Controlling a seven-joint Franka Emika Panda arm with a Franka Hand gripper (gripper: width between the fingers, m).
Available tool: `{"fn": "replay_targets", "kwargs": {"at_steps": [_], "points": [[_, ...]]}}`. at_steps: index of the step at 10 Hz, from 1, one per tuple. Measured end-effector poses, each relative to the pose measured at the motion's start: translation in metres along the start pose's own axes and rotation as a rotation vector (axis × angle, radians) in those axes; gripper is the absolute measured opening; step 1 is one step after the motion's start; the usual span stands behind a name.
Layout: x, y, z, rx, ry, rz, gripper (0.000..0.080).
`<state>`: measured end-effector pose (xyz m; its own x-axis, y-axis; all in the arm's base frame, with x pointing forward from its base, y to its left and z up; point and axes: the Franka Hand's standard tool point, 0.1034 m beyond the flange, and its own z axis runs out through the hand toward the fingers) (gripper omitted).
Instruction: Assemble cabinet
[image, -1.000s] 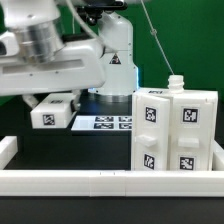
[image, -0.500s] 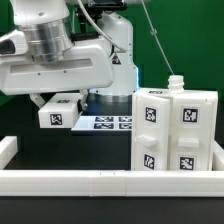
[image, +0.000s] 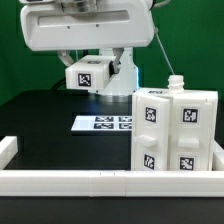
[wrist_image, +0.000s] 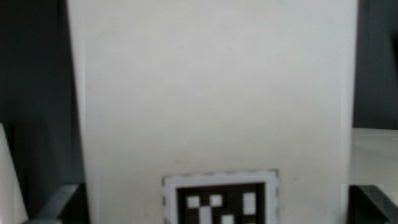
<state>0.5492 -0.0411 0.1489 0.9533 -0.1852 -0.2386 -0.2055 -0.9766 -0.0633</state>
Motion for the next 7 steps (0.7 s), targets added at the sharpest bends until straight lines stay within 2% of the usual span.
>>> {"fn": "replay_targets", "kwargs": {"at_steps": [3,5,7], "points": [[0.0,-0.003,-0.001,-0.002,-0.005,0.012,0.0553],[0.007,-0.035,-0.027,0.0,0.015,0.038,0.0553],[0.014,-0.068,-0.043,0.002,0.053,0.049,0.0553]]}}
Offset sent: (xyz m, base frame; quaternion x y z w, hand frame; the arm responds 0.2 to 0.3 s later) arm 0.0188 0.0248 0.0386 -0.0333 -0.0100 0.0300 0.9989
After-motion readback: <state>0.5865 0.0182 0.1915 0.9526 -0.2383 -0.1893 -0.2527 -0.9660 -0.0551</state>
